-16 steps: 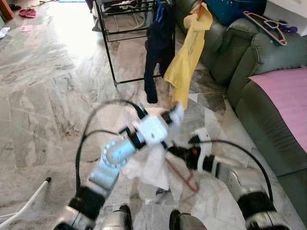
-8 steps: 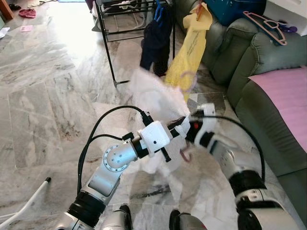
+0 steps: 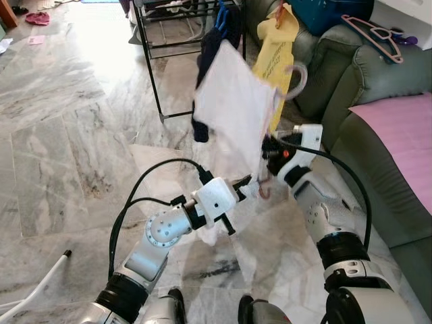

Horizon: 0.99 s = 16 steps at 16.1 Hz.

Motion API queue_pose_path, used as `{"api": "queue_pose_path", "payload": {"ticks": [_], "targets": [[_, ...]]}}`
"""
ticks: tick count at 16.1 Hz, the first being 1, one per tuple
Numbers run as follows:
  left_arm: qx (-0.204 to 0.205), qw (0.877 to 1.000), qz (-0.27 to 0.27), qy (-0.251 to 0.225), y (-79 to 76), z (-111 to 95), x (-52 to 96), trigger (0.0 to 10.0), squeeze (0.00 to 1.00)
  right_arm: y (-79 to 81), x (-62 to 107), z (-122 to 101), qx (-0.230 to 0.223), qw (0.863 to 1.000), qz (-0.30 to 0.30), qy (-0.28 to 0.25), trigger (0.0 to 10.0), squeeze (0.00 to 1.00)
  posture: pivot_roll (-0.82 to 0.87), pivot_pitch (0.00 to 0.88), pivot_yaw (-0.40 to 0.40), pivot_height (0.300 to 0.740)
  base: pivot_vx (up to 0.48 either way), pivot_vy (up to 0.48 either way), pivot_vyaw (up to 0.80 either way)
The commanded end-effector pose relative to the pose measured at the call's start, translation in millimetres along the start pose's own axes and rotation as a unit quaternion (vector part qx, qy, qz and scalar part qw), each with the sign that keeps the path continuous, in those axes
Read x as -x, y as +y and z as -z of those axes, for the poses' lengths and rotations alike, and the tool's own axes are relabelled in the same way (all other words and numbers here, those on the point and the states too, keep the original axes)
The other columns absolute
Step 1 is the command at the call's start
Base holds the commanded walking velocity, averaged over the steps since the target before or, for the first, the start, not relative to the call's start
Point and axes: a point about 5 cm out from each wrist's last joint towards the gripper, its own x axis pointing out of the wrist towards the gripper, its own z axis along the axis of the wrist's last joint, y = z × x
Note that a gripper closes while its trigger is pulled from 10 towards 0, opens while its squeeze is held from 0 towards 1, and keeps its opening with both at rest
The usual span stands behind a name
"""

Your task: Hang hanger

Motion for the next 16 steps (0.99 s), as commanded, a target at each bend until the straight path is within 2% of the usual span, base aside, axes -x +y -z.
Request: {"api": "queue_pose_path", "payload": {"ticks": [1, 7, 13, 16], "targets": [[-0.004, 1.0, 0.0, 0.007, -3.9, 3, -2.3, 10.0, 1.0, 5.4, 0.0, -5, 0.018, 1.0, -0.016, -0.013, 10.0, 0.0, -0.01, 0.201, -0.03, 0.74, 0.0, 0.0, 0.0], [-0.037, 0.998, -0.056, 0.002, 11.2, 2, -4.4, 10.0, 1.0, -0.3, 11.4, 6, 0.032, 0.999, -0.011, 0.012, 10.0, 0.0, -0.01, 0.194, -0.028, 0.74, 0.0, 0.0, 0.0], [-0.043, 0.998, -0.036, 0.01, 2.8, 8, 0.3, 10.0, 1.0, 0.3, 11.2, 7, 0.036, 0.999, -0.014, 0.012, 10.0, 0.0, -0.01, 0.199, -0.027, 0.74, 0.0, 0.0, 0.0], [-0.056, 0.996, -0.064, 0.025, 7.8, 13, 6.8, 10.0, 1.0, -2.9, 13.9, 7, 0.043, 0.999, -0.012, 0.014, 10.0, 0.0, -0.01, 0.2, -0.027, 0.74, 0.0, 0.0, 0.0]]}}
